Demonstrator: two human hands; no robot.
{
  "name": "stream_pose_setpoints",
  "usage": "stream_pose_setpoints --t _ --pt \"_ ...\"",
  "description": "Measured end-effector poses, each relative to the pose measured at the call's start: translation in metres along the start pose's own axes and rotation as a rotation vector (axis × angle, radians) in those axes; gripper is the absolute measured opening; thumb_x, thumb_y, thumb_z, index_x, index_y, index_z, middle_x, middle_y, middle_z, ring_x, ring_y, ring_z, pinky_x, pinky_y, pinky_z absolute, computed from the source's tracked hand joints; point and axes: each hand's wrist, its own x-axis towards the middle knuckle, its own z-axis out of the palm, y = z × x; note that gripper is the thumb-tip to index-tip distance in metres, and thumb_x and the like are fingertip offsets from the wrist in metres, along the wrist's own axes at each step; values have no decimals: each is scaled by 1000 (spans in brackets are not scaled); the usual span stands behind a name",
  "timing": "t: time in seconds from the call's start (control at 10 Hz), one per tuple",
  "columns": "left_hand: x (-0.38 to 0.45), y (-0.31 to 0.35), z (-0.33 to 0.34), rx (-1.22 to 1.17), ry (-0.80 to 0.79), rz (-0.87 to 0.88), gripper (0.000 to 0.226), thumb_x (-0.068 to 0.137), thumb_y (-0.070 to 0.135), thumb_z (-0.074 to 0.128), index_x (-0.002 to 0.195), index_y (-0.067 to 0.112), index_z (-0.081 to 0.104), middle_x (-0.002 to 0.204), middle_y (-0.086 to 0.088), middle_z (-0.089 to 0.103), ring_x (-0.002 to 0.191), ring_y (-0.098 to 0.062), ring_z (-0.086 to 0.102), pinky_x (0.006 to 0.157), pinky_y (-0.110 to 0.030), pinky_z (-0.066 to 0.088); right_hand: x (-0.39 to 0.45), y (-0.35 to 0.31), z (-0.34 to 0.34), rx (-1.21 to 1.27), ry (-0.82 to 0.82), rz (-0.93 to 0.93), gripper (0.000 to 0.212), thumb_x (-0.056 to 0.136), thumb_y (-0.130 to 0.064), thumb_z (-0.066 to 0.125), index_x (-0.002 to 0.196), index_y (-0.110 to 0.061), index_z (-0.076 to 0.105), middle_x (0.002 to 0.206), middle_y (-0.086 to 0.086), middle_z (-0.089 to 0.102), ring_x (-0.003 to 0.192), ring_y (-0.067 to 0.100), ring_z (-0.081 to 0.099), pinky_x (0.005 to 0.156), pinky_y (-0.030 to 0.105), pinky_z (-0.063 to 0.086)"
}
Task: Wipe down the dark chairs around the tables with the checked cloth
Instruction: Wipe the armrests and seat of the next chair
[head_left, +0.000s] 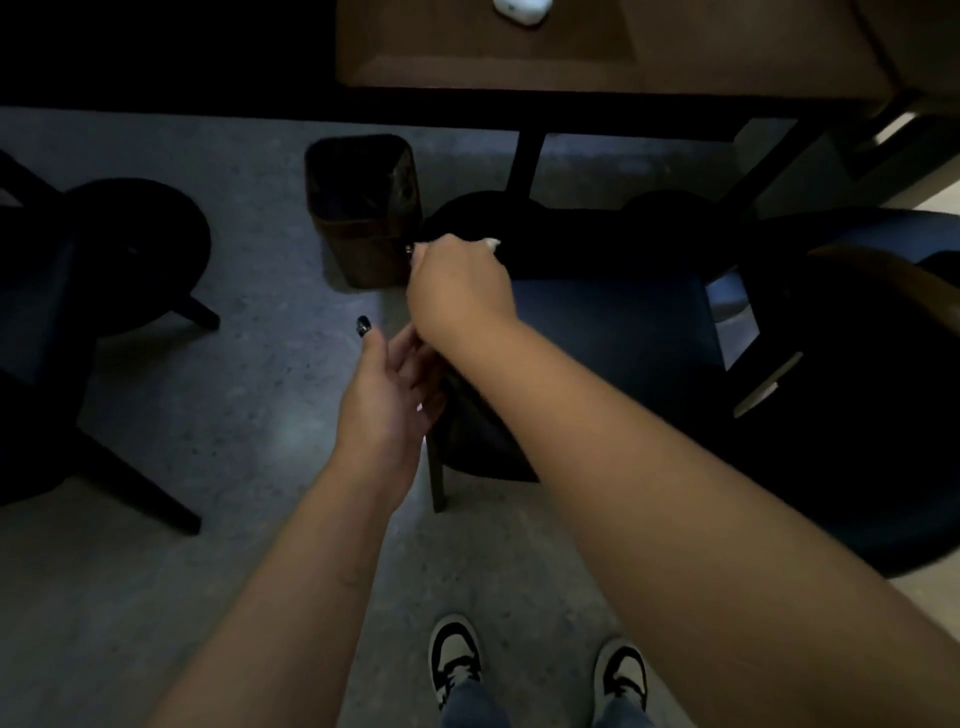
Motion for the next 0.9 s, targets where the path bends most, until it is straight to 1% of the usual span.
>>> stream_pose_setpoints --t 0.1,0.2,0.3,0.4,0.5,0.6,0.7,0.8,0.9 --pt "7 5 -1 3 8 -29 60 103 52 16 146 17 40 140 -6 54 136 -21 43 116 -49 28 40 9 6 39 -136 105 35 99 -21 37 120 -6 60 125 14 59 117 31 54 83 31 42" --pt "11 13 11 -31 40 -35 61 103 51 18 150 16 33 149 -6 45 140 -20 36 118 -50 23 49 15 5 -30 -220 84 36 99 -17 32 122 -5 57 127 15 57 117 31 52 77 30 35" --pt "19 15 26 -95 71 -66 62 101 55 20 138 15 50 131 -7 62 119 -17 58 104 -40 43 18 15 1 -119 -118 -105 34 98 -13 33 117 -2 59 120 16 60 112 32 56 78 32 39" --pt "22 12 36 -176 78 -49 57 102 54 20 108 19 65 91 -1 76 82 -10 72 75 -29 53 -9 16 -2 -87 -64 -234 32 99 -17 37 118 -4 59 120 13 60 112 29 53 90 33 42" --pt "25 9 26 -173 112 -60 62 102 53 16 128 14 58 109 -8 72 99 -16 68 88 -33 52 18 13 2 -130 -150 -261 33 98 -22 38 115 -6 62 122 18 59 113 35 54 90 38 44" --pt "32 8 8 -279 135 -123 67 101 56 18 151 12 28 133 -15 57 127 -28 51 112 -50 33 52 2 10 -220 -301 -259 36 97 -26 38 116 -7 62 126 19 57 113 36 54 82 34 43" --pt "33 9 -5 -328 171 -133 70 100 58 19 152 11 25 138 -17 54 133 -30 45 114 -51 30 59 -12 13 -352 -354 -376 35 95 -25 41 118 -8 61 126 15 59 112 30 57 82 31 43" --pt "35 13 -14 -335 189 -122 70 100 59 18 148 10 32 135 -16 56 119 -26 55 101 -46 41 44 -21 11 -621 -370 -580 34 95 -28 42 120 -14 60 126 8 58 112 26 57 84 32 41" --pt "39 14 -24 -336 205 -116 72 99 60 17 145 8 37 131 -16 60 120 -27 56 107 -48 38 21 -19 14 -915 -420 -806 32 99 -27 39 124 -18 57 130 1 55 119 23 52 90 34 37"
